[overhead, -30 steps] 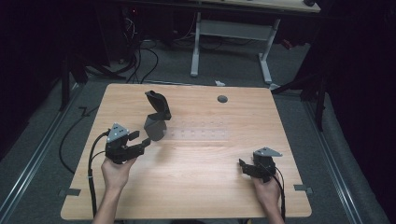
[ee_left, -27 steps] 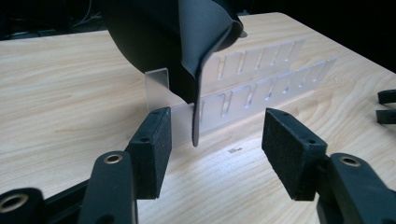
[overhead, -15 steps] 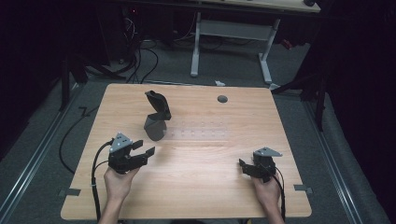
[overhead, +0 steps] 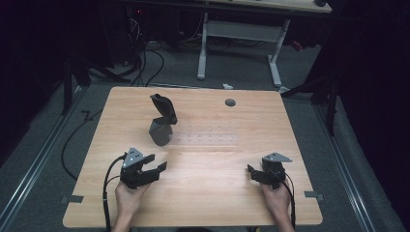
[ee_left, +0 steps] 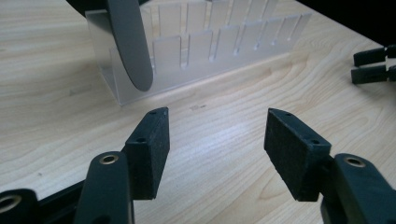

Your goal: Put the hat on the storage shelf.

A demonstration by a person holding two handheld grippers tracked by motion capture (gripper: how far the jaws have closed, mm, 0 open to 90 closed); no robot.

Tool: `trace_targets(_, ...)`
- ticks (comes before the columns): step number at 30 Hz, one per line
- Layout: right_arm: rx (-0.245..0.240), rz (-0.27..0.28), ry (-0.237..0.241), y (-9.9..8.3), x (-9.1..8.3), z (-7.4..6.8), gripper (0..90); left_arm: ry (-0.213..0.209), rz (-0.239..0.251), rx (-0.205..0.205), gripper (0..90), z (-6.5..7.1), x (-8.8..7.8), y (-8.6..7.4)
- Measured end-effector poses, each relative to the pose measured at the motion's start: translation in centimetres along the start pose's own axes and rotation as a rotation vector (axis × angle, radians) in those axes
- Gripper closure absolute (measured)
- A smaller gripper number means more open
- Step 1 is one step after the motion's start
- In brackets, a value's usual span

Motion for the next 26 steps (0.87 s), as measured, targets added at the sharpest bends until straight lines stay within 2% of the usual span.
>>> trace_targets(5,0.000,0.000,0.000,0.0,0.0,0.0,31.7,0.026,-0.032,0.040,39.7,0.1,0.6,-1.7)
trace_targets(7,0.000,0.000,0.000,0.0,0.0,0.0,31.7,0.053,-0.033,0.092,39.4,0.1,1.0,-2.8)
trace_targets(17,0.000,0.000,0.000,0.0,0.0,0.0,31.7,0.131,-0.144,0.209,36.1,-0.3,2.8,-6.1)
trace_targets(20,0.000,0.000,0.000,0.0,0.0,0.0,31.7,0.130,-0.148,0.158,33.2,-0.6,2.8,-6.1)
trace_targets(26,0.000,0.000,0.000,0.0,0.0,0.0,31.7,0.128,-0.149,0.154,30.6,-0.6,2.8,-6.1)
Point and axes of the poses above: each handheld gripper's, and its own axes: x roughly forward along the jaws, y roughly out of its top, z roughly to its right, the point moved 3 cm from there along x, roughly forward along the jaws, and after that the axes turned 15 degrees about x, right-handed, at the moved point
